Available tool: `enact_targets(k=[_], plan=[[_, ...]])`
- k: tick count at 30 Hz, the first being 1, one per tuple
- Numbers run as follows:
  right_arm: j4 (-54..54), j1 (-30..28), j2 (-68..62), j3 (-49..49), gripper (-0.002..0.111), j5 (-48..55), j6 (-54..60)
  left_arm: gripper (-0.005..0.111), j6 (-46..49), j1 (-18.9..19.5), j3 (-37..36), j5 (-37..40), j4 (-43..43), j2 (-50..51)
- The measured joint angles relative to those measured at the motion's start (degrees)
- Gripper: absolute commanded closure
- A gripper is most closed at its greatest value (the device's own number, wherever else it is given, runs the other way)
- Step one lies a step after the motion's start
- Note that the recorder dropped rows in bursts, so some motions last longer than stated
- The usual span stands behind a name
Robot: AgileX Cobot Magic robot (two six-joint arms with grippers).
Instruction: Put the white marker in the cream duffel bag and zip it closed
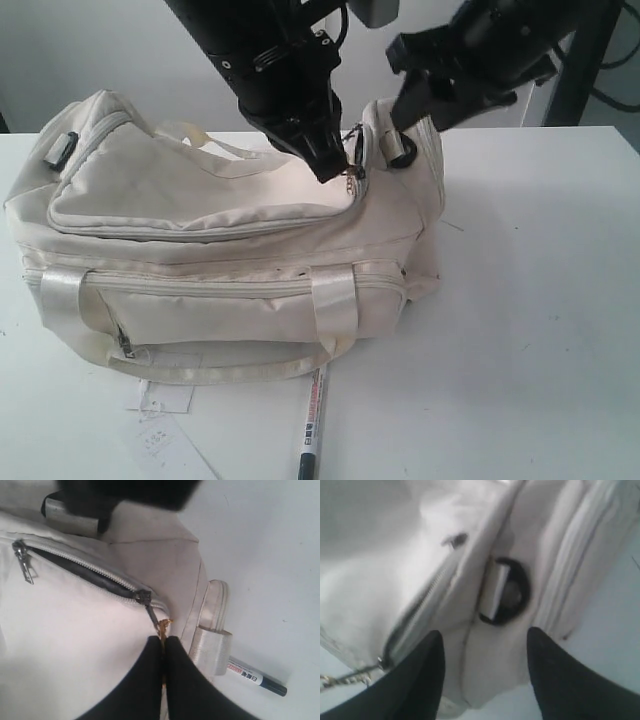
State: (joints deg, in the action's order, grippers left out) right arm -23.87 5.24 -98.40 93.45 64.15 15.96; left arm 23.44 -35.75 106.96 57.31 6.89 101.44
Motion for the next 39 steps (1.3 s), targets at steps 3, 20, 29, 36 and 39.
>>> enact_targets(k=[3, 20, 29, 36, 39], plan=[[0.39, -1.95, 1.93, -5.84, 0.059, 3.41, 3.16, 0.107, -0.74, 0.0, 0.0, -1.3, -1.83, -0.61], [-20.85, -2.31, 4.18, -20.68, 0.07, -10.83, 28.07, 0.107, -1.23, -0.13, 0.0, -5.0, -2.17, -2.16], [-22.54, -2.09, 2.88, -20.68, 0.108, -11.53, 28.3, 0.107, -1.23, -0.13, -0.22, -5.35, -2.28, -2.2], [-18.03, -1.88, 5.02, -20.68, 0.108, -12.33, 24.3, 0.107, -0.94, -0.13, -0.22, -5.35, -2.28, -2.2], [-16.16, -1.88, 5.54, -20.68, 0.108, -11.94, 22.57, 0.107, -0.68, -0.13, -0.22, -5.35, -2.04, -2.2]])
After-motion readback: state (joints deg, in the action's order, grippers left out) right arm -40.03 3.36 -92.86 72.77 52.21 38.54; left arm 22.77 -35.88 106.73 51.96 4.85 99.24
